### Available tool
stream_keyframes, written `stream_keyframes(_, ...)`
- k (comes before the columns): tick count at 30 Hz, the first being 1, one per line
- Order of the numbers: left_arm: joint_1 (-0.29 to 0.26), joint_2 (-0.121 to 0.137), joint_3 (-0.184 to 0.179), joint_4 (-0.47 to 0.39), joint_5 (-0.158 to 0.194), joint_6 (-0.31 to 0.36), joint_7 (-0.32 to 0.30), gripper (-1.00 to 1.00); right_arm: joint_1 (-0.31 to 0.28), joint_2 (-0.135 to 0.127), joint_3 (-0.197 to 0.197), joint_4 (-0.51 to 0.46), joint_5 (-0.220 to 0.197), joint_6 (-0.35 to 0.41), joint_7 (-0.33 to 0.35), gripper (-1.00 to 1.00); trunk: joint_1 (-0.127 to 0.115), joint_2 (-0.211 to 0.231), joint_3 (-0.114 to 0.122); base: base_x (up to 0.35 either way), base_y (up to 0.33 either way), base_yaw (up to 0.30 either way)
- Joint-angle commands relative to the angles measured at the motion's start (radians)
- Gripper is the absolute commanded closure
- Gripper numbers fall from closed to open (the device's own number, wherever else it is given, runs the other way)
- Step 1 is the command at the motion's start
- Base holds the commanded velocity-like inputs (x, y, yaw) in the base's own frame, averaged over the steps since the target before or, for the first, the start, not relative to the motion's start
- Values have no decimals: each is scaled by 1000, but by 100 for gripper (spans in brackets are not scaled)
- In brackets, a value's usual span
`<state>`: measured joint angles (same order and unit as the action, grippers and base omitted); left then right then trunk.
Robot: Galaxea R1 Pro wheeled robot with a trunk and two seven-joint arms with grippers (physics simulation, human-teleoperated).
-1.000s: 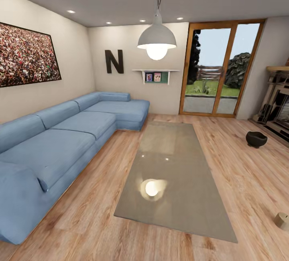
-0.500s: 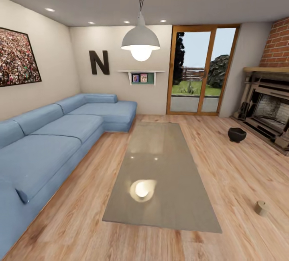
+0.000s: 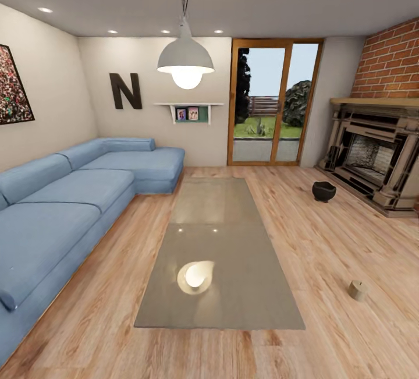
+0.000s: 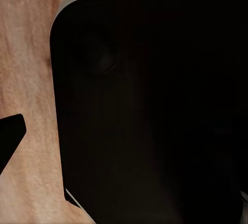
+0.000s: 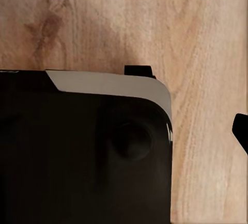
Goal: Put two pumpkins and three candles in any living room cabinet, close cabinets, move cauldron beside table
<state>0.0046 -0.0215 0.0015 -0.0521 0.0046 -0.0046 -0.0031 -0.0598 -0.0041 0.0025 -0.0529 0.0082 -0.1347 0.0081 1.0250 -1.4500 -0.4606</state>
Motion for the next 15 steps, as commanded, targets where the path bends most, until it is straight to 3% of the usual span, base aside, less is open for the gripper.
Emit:
stream_keyframes(1,0,0,0,0,0,0,0,-100,0,0,-1,-1,-1,-1,-1,-100,0,0,0,0,0,-4)
stream_keyframes(8,0,0,3,0,0,0,0,-100,0,-2,-6,-2,-7,-4,1,-100,0,0,-6,0,0,-176)
stream_keyframes(15,0,0,3,0,0,0,0,-100,0,-2,-6,-2,-8,-3,-2,-100,0,0,-17,0,0,-86)
